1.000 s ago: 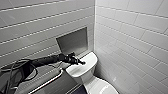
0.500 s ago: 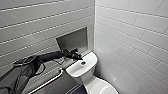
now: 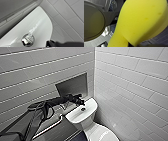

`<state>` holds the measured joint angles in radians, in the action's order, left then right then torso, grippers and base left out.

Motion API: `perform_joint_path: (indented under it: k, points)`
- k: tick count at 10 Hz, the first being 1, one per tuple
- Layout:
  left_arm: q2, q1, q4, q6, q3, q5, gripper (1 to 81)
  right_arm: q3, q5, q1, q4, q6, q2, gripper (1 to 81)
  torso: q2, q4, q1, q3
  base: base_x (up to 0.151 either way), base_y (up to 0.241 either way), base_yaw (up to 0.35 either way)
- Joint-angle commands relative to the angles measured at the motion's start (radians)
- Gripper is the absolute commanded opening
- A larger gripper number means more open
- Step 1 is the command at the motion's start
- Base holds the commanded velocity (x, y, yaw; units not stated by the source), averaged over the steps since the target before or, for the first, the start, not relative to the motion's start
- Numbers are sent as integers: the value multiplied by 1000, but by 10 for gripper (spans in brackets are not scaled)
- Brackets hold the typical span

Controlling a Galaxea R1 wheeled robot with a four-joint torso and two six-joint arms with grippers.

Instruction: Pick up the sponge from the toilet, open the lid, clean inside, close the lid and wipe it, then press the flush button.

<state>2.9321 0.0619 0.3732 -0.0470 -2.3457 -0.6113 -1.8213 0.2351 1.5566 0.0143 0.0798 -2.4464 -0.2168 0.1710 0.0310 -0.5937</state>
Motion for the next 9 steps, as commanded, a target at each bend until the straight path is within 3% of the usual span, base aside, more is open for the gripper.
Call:
perform_joint_path:
  k: [1,3,4,9]
  points:
    - [46,-188,-45,6,-76,-61,10,24,-71,-2,-7,5,18,10,0,0,0,-31,0,0,0]
    - [52,-191,-53,6,-98,-61,10,25,-71,-2,-7,5,18,10,0,0,0,-63,0,0,0]
    - [53,-193,-60,6,-103,-59,10,27,-71,-3,-7,5,19,10,1,0,1,-45,0,0,0]
    - [84,-193,-111,6,-199,-54,10,28,-73,-5,-4,5,18,10,2,0,1,-57,0,0,0]
